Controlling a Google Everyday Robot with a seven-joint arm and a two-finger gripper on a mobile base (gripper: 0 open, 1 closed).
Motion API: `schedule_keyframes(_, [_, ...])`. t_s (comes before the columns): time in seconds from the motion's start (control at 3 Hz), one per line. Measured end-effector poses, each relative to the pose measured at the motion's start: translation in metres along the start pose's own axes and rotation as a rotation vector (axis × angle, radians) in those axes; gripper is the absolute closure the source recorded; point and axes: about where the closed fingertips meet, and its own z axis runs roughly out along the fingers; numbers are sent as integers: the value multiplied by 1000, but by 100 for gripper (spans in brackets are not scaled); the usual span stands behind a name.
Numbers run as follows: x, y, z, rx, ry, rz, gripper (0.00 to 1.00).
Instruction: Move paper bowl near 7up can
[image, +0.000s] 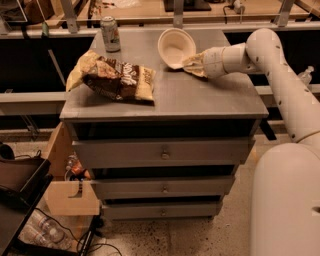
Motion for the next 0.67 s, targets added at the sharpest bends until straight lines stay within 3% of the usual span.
schedule_keyframes(0.33, [-20,-39,-25,-43,70,-85,100])
schedule_keyframes(0.67, [-64,-116,-75,-129,225,-262,100])
